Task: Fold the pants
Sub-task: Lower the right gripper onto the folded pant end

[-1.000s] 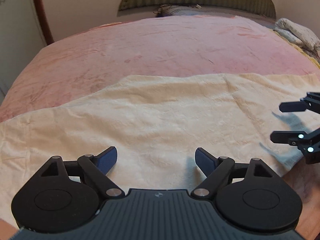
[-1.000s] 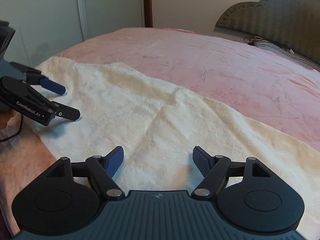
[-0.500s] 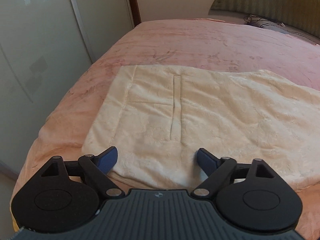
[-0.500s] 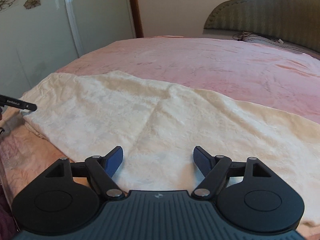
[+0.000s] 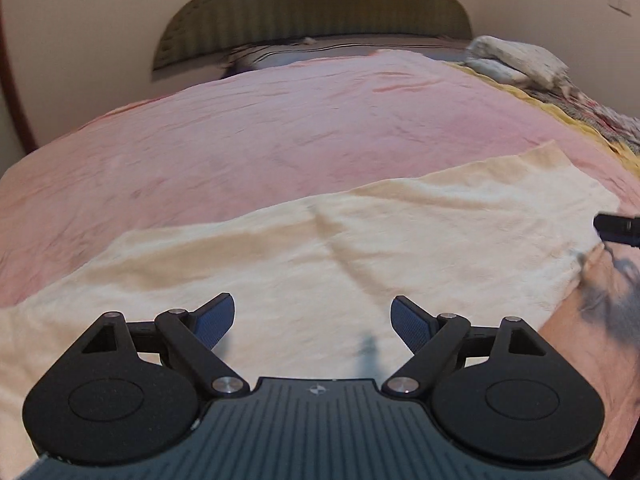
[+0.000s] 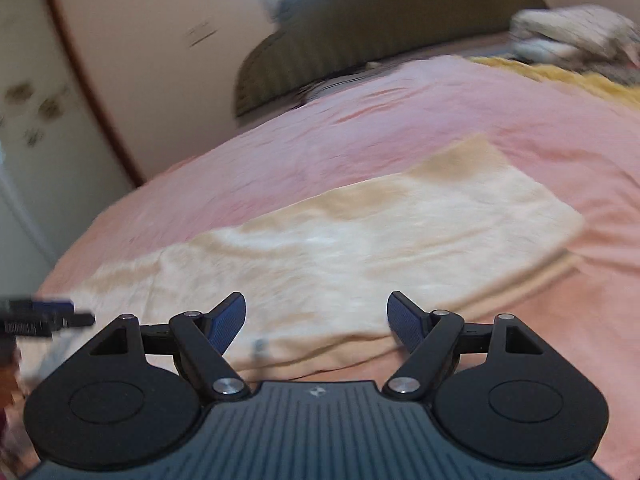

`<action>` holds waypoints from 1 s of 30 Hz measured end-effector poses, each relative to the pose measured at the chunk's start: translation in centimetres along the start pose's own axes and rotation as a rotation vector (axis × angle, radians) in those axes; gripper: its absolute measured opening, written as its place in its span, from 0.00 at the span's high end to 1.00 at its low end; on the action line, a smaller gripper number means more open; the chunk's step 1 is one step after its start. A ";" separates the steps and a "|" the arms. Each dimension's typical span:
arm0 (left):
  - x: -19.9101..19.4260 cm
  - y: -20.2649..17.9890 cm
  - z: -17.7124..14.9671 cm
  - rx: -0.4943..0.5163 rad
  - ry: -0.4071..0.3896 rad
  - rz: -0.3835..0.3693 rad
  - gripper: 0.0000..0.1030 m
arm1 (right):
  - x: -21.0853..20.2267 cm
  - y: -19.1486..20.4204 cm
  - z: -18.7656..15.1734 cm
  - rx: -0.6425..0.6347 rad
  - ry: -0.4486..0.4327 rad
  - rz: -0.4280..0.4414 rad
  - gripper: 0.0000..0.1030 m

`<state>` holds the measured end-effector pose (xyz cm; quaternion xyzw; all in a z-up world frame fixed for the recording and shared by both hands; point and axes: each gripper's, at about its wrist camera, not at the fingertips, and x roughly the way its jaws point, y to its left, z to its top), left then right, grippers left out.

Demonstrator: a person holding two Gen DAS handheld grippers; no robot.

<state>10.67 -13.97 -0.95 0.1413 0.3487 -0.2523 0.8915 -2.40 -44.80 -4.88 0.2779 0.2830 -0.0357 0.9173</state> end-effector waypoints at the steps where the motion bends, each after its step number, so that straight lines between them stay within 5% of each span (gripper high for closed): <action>1: 0.7 -1.3 0.3 0.032 0.000 -0.001 0.14 | -0.9 -2.1 0.3 0.102 -0.027 -0.001 0.24; 4: 2.9 -4.0 -0.2 0.089 0.020 -0.025 0.14 | -2.1 -6.1 0.0 0.292 -0.057 -0.003 0.24; 6: 4.7 -5.0 -1.4 0.117 0.078 -0.059 0.16 | -2.1 -7.3 -0.3 0.335 -0.048 -0.014 0.24; 10: 3.8 -5.5 -1.7 0.171 0.043 -0.075 0.15 | -1.2 -8.1 -0.1 0.363 -0.075 0.008 0.24; 17: 3.8 -3.9 1.0 0.021 0.034 -0.125 0.14 | 1.2 -10.5 1.6 0.487 -0.216 -0.006 0.27; 19: 4.2 -3.4 1.6 -0.042 0.037 -0.143 0.14 | 2.1 -10.7 2.2 0.482 -0.209 -0.039 0.46; 21: 4.6 -2.6 2.1 -0.116 0.049 -0.171 0.14 | 3.0 -11.3 2.3 0.507 -0.195 -0.051 0.78; 23: 5.2 -1.7 2.6 -0.199 0.071 -0.222 0.14 | 3.1 -11.6 2.3 0.529 -0.196 -0.038 0.79; 26: 6.3 0.0 3.0 -0.369 0.112 -0.346 0.14 | 2.6 -8.1 3.8 0.299 -0.208 -0.089 0.81; 30: 7.9 2.3 2.8 -0.666 0.110 -0.636 0.13 | 2.9 1.4 4.5 -0.222 -0.188 -0.136 0.81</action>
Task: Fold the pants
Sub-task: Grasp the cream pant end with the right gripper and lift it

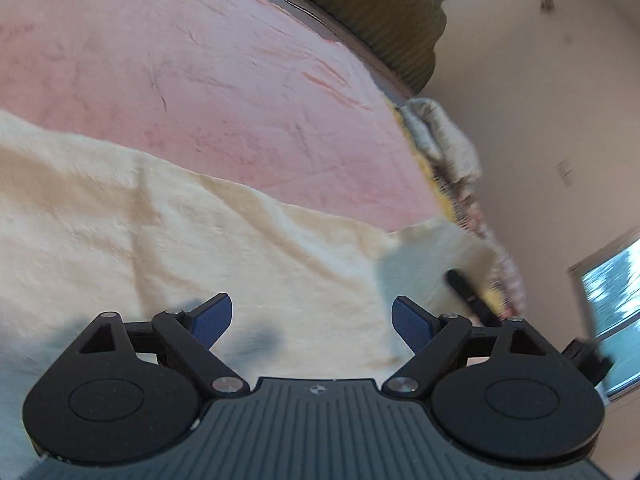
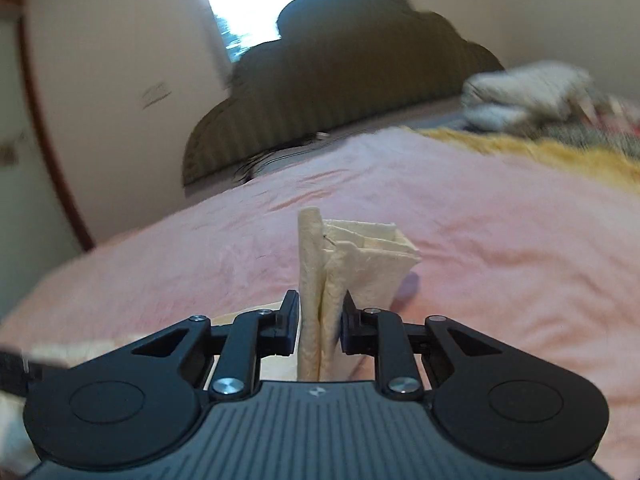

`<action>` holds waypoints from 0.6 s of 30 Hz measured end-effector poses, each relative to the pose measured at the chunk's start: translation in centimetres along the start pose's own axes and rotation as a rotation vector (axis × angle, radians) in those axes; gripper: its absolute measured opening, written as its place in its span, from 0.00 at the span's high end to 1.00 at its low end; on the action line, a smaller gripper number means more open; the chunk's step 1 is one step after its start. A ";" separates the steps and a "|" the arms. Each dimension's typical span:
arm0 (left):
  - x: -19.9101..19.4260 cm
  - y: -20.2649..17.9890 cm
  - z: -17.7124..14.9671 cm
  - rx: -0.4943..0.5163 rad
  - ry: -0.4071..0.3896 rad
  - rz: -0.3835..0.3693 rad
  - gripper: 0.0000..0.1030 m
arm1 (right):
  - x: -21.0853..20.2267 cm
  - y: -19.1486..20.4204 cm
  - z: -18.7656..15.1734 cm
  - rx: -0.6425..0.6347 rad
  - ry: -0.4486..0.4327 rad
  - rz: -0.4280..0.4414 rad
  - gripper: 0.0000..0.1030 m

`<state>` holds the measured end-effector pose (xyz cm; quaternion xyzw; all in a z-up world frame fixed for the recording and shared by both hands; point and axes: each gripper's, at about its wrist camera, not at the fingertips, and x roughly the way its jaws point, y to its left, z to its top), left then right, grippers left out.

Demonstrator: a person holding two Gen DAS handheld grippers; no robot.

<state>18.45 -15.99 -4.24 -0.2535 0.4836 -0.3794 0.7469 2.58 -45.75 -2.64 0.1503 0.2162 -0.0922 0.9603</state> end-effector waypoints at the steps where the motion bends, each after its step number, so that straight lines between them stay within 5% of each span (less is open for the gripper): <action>1: 0.1 0.5 0.2 -0.062 -0.003 -0.065 0.11 | -0.1 2.4 0.0 -0.116 0.000 0.008 0.81; 3: 0.6 1.2 0.4 -0.168 -0.015 -0.180 0.04 | 0.1 6.9 -0.7 -0.327 -0.001 0.026 0.81; 5: 1.4 1.3 0.4 -0.211 -0.018 -0.215 0.04 | 0.2 10.2 -2.1 -0.458 0.006 0.053 0.81; 9: 4.0 1.6 1.0 -0.262 0.019 -0.223 0.03 | 0.0 13.2 -4.0 -0.506 0.026 0.151 0.81; 12: 6.2 2.6 1.3 -0.333 0.061 -0.188 0.03 | -0.1 13.9 -5.0 -0.563 0.049 0.109 0.81; 18: 6.5 2.0 1.1 -0.289 0.045 -0.174 0.03 | 0.0 13.5 -6.3 -0.684 0.094 -0.017 0.76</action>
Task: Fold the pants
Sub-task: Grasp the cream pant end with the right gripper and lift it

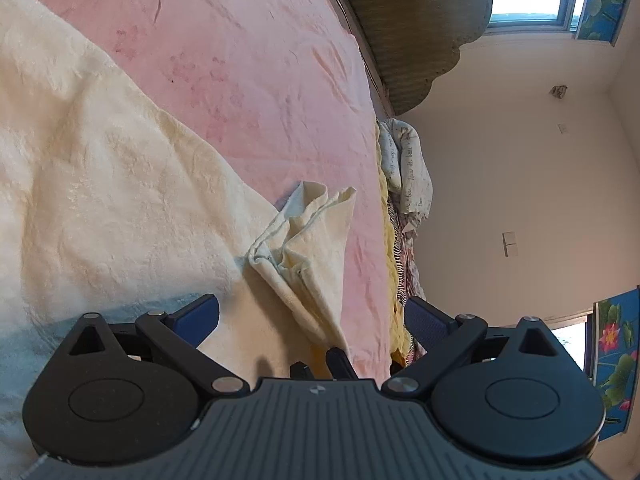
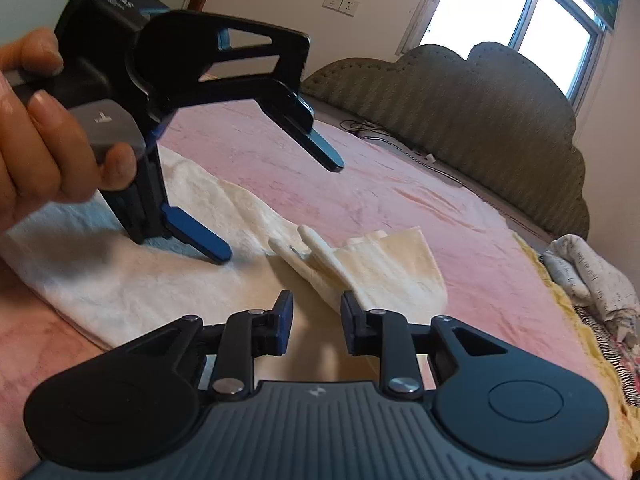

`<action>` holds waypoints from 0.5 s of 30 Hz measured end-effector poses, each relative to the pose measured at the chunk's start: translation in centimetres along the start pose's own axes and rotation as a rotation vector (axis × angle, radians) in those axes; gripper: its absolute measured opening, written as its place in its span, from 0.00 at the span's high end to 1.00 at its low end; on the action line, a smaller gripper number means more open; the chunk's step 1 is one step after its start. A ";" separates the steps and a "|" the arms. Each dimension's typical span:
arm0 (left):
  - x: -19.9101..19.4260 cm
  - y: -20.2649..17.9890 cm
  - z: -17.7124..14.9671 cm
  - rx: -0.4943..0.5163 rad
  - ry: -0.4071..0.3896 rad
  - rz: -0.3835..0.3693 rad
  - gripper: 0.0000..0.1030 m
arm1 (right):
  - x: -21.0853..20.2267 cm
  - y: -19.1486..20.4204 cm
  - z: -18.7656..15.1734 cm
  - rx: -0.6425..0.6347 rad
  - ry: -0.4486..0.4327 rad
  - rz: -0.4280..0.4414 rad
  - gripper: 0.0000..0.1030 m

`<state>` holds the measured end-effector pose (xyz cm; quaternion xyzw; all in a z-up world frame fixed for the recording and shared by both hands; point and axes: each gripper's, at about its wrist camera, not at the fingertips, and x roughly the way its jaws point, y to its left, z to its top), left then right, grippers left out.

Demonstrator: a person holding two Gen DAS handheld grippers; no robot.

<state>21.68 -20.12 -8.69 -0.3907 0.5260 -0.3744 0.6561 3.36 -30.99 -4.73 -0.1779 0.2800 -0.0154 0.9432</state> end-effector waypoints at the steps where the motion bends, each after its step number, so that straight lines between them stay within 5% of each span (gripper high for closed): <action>1: 0.1 0.0 0.1 -0.005 0.002 0.000 0.03 | 0.3 -0.2 -0.2 -0.010 0.013 -0.012 0.76; 7: -0.3 0.5 0.3 -0.029 -0.004 -0.009 0.03 | 0.8 1.7 0.9 -0.165 0.010 -0.052 0.73; 8: -0.2 0.6 0.4 -0.031 -0.005 -0.009 0.03 | 0.6 2.0 0.9 -0.188 0.004 -0.048 0.66; 11: -0.3 0.8 0.3 -0.021 -0.006 -0.001 0.03 | 0.8 2.9 0.4 -0.277 -0.012 -0.120 0.24; 15: -0.2 0.7 0.3 -0.012 -0.001 0.004 0.03 | 2.8 2.6 0.6 -0.292 0.018 -0.122 0.25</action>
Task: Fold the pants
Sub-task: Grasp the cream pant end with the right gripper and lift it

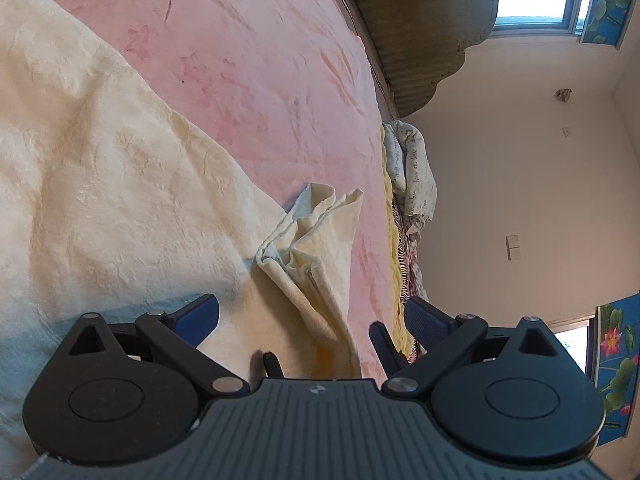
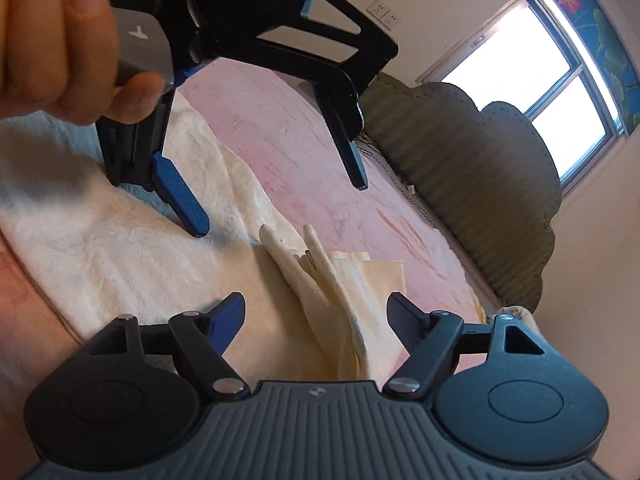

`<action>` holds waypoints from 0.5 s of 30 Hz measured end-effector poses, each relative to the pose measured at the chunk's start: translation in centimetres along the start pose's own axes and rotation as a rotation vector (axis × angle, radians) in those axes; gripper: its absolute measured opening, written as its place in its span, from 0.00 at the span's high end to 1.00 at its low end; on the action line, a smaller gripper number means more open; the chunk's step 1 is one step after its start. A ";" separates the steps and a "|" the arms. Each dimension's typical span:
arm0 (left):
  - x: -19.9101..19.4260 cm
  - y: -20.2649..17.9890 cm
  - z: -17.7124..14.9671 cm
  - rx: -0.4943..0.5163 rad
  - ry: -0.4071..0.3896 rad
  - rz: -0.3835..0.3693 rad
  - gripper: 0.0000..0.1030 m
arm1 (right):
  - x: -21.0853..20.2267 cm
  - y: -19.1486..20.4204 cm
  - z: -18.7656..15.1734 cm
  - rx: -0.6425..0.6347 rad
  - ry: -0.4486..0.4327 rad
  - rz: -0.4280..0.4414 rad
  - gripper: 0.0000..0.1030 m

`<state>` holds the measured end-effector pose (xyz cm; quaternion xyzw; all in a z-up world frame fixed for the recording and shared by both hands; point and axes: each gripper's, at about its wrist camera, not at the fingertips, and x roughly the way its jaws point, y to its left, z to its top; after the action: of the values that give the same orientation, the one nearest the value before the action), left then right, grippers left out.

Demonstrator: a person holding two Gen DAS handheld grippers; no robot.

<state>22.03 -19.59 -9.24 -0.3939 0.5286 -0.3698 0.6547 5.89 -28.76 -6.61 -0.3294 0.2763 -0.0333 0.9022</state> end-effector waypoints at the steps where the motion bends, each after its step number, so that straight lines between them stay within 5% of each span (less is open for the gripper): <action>1: -0.2 0.1 0.0 -0.006 0.001 -0.004 0.03 | 0.7 -0.3 0.2 0.009 0.011 0.008 0.26; 5: -0.4 0.3 0.1 -0.019 0.003 -0.006 0.03 | 3.8 -1.0 0.4 -0.006 0.055 0.017 0.81; 6: -0.3 0.3 0.1 -0.017 0.008 -0.003 0.03 | 4.2 -0.9 0.3 -0.016 0.055 0.032 0.88; 10: 0.6 0.2 0.8 -0.039 0.044 -0.037 0.02 | 1.6 -1.2 0.4 0.014 -0.039 0.042 0.90; 15: 2.4 -0.3 1.9 -0.067 0.065 -0.062 0.04 | -2.0 -3.2 0.2 0.180 -0.125 0.173 0.91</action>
<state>24.28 -21.66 -9.64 -0.4195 0.5494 -0.3848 0.6117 4.70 -30.66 -3.52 -0.2236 0.2429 0.0407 0.9431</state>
